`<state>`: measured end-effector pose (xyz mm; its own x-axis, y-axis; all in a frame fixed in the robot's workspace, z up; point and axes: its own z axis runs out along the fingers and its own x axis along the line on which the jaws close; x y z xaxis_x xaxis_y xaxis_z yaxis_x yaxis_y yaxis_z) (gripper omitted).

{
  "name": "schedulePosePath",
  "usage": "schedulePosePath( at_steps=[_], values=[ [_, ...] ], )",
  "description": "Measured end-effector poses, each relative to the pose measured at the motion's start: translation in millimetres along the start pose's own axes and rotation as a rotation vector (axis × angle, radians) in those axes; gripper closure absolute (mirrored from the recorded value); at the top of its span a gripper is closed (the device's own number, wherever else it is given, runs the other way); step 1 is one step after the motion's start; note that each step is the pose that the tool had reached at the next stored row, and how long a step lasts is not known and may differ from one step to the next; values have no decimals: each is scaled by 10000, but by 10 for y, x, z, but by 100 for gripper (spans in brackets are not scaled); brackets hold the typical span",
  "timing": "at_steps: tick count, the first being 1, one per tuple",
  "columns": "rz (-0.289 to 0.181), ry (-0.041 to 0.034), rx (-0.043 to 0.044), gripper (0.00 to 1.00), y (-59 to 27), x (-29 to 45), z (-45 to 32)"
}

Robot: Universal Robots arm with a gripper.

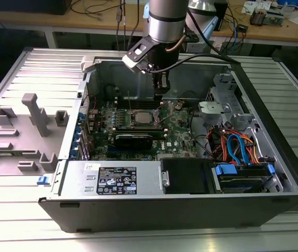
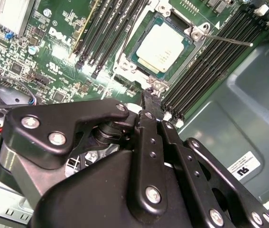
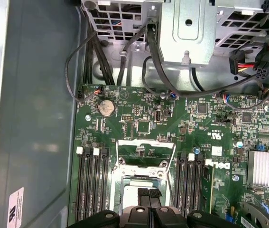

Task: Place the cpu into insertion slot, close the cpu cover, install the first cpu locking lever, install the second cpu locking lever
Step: 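Close the cpu cover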

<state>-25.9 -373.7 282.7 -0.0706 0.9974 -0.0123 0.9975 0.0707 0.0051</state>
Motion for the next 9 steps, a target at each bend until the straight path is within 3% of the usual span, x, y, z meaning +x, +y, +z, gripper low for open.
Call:
schedulePosePath(
  at_steps=[9],
  values=[
    [-1, 0, 0, 89, 51, -3, 0]
  ],
)
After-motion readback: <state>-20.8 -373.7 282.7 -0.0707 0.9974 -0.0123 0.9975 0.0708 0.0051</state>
